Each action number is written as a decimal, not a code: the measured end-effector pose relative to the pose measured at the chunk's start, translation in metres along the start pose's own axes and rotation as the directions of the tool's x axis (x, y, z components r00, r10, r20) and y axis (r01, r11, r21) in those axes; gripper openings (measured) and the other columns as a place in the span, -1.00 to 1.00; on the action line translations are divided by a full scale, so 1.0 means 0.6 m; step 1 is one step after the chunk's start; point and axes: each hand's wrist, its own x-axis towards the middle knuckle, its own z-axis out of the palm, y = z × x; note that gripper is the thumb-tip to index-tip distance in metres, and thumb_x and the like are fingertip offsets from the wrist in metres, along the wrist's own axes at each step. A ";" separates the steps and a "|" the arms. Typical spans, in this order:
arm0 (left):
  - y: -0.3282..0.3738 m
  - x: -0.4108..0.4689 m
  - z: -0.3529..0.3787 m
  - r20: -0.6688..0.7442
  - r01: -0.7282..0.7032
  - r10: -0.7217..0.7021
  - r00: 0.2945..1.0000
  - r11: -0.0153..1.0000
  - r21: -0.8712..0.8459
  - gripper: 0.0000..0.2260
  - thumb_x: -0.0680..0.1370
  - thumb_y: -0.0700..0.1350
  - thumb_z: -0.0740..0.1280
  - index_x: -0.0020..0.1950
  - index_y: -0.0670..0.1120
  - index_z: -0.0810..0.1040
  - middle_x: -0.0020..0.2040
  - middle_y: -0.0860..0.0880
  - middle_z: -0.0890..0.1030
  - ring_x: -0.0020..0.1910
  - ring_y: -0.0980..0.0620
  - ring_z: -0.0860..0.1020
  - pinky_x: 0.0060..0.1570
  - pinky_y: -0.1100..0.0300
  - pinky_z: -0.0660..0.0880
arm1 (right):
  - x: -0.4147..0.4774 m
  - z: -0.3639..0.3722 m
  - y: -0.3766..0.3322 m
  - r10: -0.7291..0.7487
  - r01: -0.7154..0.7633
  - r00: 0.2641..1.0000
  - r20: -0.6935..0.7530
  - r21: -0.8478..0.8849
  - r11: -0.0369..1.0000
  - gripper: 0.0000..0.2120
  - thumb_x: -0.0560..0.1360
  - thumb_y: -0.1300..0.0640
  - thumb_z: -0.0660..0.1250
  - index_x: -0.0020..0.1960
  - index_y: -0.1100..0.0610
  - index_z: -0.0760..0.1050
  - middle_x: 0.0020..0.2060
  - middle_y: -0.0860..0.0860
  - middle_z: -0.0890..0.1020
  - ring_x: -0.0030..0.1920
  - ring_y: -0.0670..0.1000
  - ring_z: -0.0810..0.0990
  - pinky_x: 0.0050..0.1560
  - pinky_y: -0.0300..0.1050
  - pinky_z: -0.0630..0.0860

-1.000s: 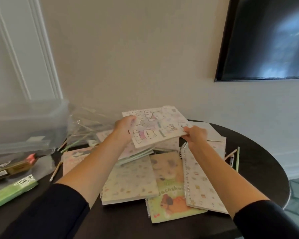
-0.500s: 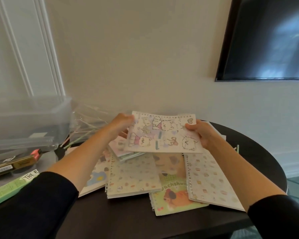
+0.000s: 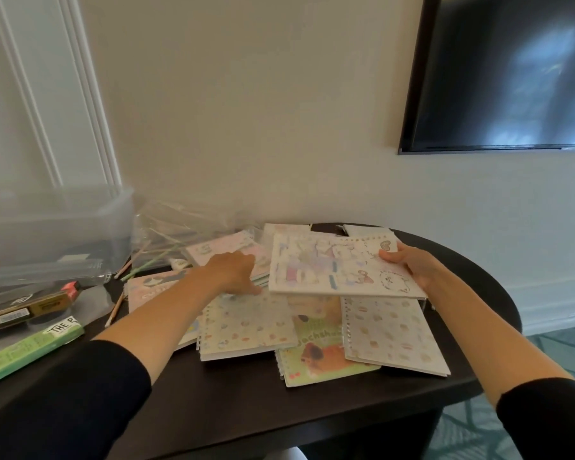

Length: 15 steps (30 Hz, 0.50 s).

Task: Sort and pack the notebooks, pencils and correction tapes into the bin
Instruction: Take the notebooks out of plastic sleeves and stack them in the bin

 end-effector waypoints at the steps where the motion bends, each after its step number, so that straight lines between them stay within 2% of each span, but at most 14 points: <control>1: 0.006 0.000 0.004 -0.088 -0.006 0.010 0.996 0.999 0.040 -0.78 0.56 0.05 0.21 0.01 -0.10 0.34 -0.02 -0.10 0.48 -0.18 -0.04 0.42 -0.30 0.16 0.28 | -0.008 -0.005 0.000 0.012 -0.011 1.000 0.010 -0.058 0.998 -0.31 0.51 0.30 0.26 0.51 -0.02 0.03 0.22 0.18 0.46 -0.32 0.12 0.65 -0.53 -0.11 0.56; 3: 0.011 0.000 0.006 -0.226 0.013 -0.011 0.974 1.000 0.008 -0.84 0.58 -0.15 0.12 0.10 -0.17 0.42 0.06 -0.17 0.50 -0.06 -0.13 0.48 -0.25 0.14 0.29 | -0.018 -0.005 0.002 0.028 -0.019 0.998 0.059 -0.152 0.988 -0.30 0.50 0.31 0.27 0.51 0.00 0.02 0.10 0.18 0.54 -0.39 0.11 0.66 -0.54 -0.12 0.55; 6: 0.007 0.000 -0.002 -0.361 0.018 -0.030 0.932 0.999 -0.036 -0.84 0.57 -0.25 0.07 0.03 -0.22 0.43 0.04 -0.21 0.51 -0.03 -0.18 0.50 -0.24 0.11 0.29 | -0.026 0.012 0.008 0.027 -0.012 0.997 0.075 -0.192 0.981 -0.42 0.52 0.34 0.24 0.47 0.09 0.16 -0.14 0.15 0.66 -0.39 0.11 0.67 -0.53 -0.11 0.55; 7: 0.006 -0.002 -0.006 -0.382 0.017 -0.032 0.924 0.999 -0.042 -0.85 0.57 -0.26 0.07 0.00 -0.23 0.43 0.02 -0.22 0.52 -0.04 -0.19 0.50 -0.24 0.11 0.28 | -0.022 0.019 0.010 0.021 -0.010 0.998 0.057 -0.171 0.985 -0.45 0.52 0.35 0.23 0.46 0.11 0.18 -0.10 0.16 0.65 -0.35 0.12 0.67 -0.54 -0.09 0.55; 9: 0.005 -0.008 -0.010 -0.397 0.016 -0.032 0.917 0.999 -0.044 -0.86 0.57 -0.26 0.08 -0.02 -0.25 0.42 0.00 -0.23 0.53 -0.06 -0.20 0.50 -0.25 0.10 0.27 | -0.014 0.035 0.014 -0.002 0.003 1.000 0.009 -0.096 0.995 -0.45 0.52 0.38 0.21 0.46 0.15 0.18 0.13 0.19 0.56 -0.19 0.16 0.64 -0.52 -0.02 0.58; 12: 0.002 -0.016 -0.011 -0.391 0.047 -0.050 0.919 0.999 -0.016 -0.88 0.57 -0.22 0.12 -0.04 -0.23 0.41 -0.04 -0.20 0.52 -0.08 -0.19 0.50 -0.27 0.11 0.27 | -0.002 0.061 0.022 -0.054 0.054 0.998 -0.034 0.028 0.998 -0.48 0.52 0.40 0.20 0.45 0.18 0.22 0.17 0.20 0.52 -0.04 0.20 0.60 -0.32 0.04 0.62; 13: 0.002 -0.020 -0.014 -0.366 0.073 -0.072 0.928 0.997 -0.010 -0.90 0.57 -0.21 0.15 -0.05 -0.22 0.42 -0.07 -0.18 0.52 -0.08 -0.18 0.50 -0.27 0.11 0.29 | 0.001 0.069 0.025 -0.072 0.075 0.996 -0.060 0.061 0.995 -0.42 0.51 0.41 0.21 0.48 0.16 0.16 0.26 0.20 0.47 0.04 0.22 0.58 -0.23 0.07 0.60; 15: 0.002 -0.030 -0.021 -0.260 0.142 -0.138 0.956 0.990 -0.001 -0.90 0.55 -0.16 0.21 -0.11 -0.18 0.40 -0.18 -0.09 0.46 -0.07 -0.13 0.52 -0.26 0.15 0.34 | 0.002 0.083 0.030 -0.107 0.118 0.986 -0.125 0.085 0.989 -0.35 0.50 0.44 0.22 0.50 0.14 0.07 0.37 0.19 0.35 0.07 0.21 0.56 -0.17 0.07 0.56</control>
